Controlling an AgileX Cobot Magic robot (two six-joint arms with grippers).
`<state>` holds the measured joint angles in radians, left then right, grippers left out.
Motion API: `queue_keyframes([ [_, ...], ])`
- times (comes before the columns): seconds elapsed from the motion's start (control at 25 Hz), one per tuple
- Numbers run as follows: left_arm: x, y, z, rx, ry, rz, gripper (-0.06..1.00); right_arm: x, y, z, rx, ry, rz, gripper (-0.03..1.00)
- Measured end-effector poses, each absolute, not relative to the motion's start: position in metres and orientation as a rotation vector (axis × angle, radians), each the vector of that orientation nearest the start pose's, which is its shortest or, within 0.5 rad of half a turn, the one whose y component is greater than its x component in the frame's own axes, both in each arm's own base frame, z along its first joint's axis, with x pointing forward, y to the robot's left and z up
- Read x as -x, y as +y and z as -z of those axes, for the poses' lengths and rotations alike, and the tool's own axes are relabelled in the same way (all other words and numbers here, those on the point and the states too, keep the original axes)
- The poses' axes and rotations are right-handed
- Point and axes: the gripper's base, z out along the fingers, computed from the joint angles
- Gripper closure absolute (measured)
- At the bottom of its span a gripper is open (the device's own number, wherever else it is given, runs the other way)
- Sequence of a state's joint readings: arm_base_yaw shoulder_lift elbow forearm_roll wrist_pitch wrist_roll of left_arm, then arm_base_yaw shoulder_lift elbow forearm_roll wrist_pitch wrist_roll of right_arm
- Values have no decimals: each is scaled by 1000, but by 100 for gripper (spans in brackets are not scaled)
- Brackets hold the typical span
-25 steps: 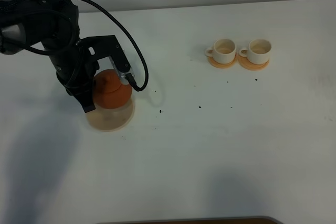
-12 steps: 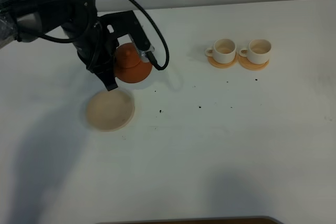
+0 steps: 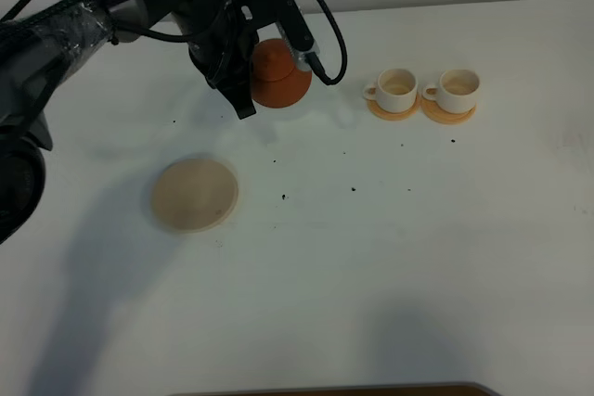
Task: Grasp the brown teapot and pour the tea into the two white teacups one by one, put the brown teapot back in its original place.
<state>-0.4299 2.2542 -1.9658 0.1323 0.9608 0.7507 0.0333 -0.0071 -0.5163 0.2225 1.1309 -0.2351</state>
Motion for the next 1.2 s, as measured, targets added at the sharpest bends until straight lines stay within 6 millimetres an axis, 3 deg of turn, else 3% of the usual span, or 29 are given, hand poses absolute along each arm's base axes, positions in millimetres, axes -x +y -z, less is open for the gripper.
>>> queue_keyframes([
  [0.56,-498,-224,-180,-1637,2015,-323,80,13,18,-278,300,2052,-144,73],
  [0.84,-501,-246,-165,-1657,1889,-333,80,13,18,-278,300,2052,-144,73],
  [1.2,-504,-259,-171,-1628,1751,-369,80,13,18,-278,300,2052,-144,73],
])
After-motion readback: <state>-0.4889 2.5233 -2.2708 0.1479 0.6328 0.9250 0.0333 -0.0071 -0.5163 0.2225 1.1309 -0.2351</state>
